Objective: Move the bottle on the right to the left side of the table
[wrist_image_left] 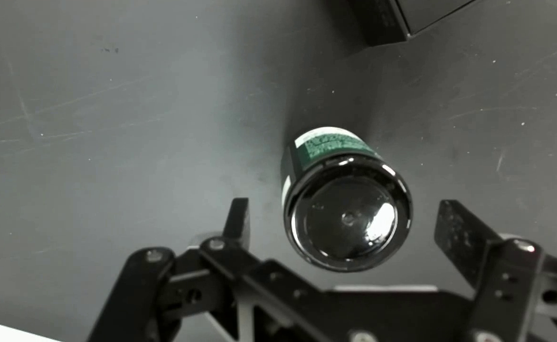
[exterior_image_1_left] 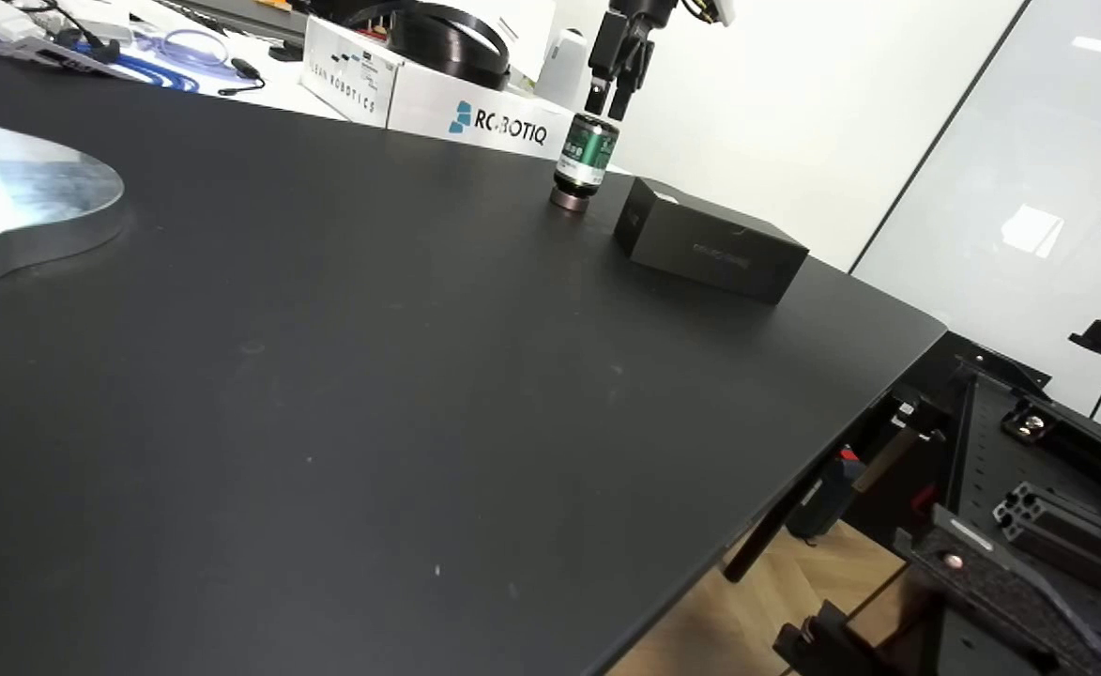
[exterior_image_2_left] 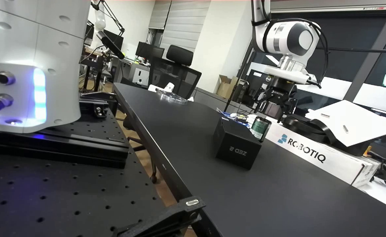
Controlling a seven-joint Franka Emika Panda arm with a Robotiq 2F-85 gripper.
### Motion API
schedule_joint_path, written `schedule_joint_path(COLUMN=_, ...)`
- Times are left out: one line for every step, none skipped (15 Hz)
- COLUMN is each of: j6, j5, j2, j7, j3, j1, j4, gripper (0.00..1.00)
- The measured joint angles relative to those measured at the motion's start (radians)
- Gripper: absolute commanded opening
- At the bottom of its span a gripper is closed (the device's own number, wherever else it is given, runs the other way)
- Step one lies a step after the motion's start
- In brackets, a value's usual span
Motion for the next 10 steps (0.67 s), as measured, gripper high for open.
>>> schedule_joint_path(j6=0.012, j5=0.0, j2=0.001, j7=0.0, j3=0.0, j1=0.0, j4=-0.005, gripper=1.0)
schedule_joint_path(j6=0.025, j5=0.0, j2=0.002, j7=0.0, j3=0.0, j1=0.0, j4=-0.01, gripper=1.0)
schedule_joint_path(j6=0.039, j5=-0.001, j2=0.004, j7=0.0, j3=0.0, j1=0.0, j4=-0.016, gripper=1.0)
schedule_joint_path(j6=0.05, j5=-0.004, j2=0.006, j7=0.0, j3=0.001, j1=0.0, j4=-0.02, gripper=1.0)
schedule_joint_path(j6=0.059, j5=-0.008, j2=0.011, j7=0.0, j3=0.001, j1=0.0, j4=-0.022, gripper=0.75)
schedule_joint_path(j6=0.061, j5=-0.015, j2=0.015, j7=0.001, j3=0.002, j1=0.0, j4=-0.023, gripper=0.74)
schedule_joint_path(j6=0.061, j5=-0.017, j2=0.02, j7=0.002, j3=0.002, j1=0.0, j4=-0.023, gripper=0.68)
schedule_joint_path(j6=0.061, j5=-0.018, j2=0.025, j7=0.003, j3=0.003, j1=0.001, j4=-0.024, gripper=0.6)
schedule_joint_path(j6=0.061, j5=-0.018, j2=0.028, j7=0.003, j3=0.004, j1=0.001, j4=-0.025, gripper=0.53)
schedule_joint_path(j6=0.06, j5=-0.018, j2=0.028, j7=0.004, j3=0.008, j1=0.001, j4=-0.027, gripper=0.45)
